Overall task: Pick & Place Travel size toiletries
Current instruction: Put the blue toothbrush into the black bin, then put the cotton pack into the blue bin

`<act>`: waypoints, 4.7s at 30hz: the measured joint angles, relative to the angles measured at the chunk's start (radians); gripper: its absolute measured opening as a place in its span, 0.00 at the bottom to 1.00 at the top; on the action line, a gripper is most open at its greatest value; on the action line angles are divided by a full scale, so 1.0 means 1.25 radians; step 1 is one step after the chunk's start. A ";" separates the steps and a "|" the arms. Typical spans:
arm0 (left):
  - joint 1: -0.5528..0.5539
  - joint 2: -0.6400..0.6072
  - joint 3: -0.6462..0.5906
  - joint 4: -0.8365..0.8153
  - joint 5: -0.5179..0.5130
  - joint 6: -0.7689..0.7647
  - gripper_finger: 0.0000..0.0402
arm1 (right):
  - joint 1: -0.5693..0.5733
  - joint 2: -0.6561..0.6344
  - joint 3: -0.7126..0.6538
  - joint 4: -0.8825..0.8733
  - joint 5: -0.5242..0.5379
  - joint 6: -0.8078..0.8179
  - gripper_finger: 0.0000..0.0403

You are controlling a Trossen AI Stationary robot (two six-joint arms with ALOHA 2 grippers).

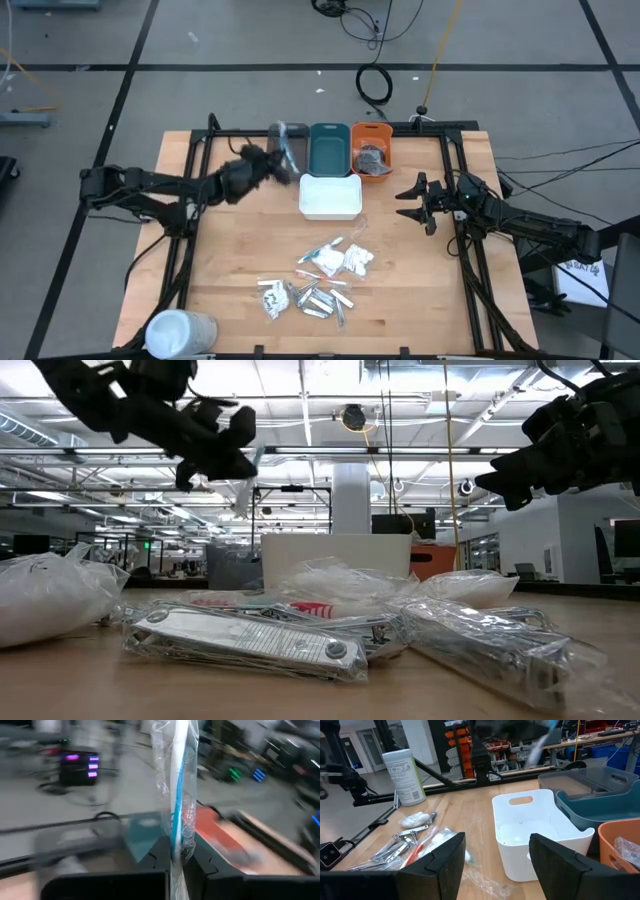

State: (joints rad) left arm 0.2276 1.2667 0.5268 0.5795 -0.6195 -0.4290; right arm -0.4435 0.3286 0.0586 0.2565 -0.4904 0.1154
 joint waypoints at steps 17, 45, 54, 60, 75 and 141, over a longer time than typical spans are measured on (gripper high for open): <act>0.193 0.140 0.019 -0.002 0.049 -0.116 0.02 | 0.000 0.000 0.000 0.001 0.019 -0.001 0.52; 0.200 0.289 0.159 -0.191 0.068 -0.122 0.43 | 0.000 0.000 0.000 0.000 0.015 0.003 0.52; 0.200 0.285 0.159 -0.191 0.086 -0.154 0.56 | 0.000 0.000 0.000 0.000 0.015 0.003 0.52; 0.182 0.203 0.159 -0.178 0.360 0.002 0.59 | 0.000 0.000 0.000 0.000 0.015 0.003 0.52; -0.272 -0.017 0.180 -0.357 0.521 0.036 0.60 | 0.000 0.000 0.000 0.000 0.015 0.003 0.52; -0.510 0.177 0.459 -0.790 -0.142 -0.010 0.07 | 0.055 0.047 0.000 0.139 0.065 0.003 0.52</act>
State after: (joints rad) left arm -0.4099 1.4878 1.1007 -0.4075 -0.7972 -0.4409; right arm -0.3745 0.3877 0.0589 0.4299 -0.4093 0.1186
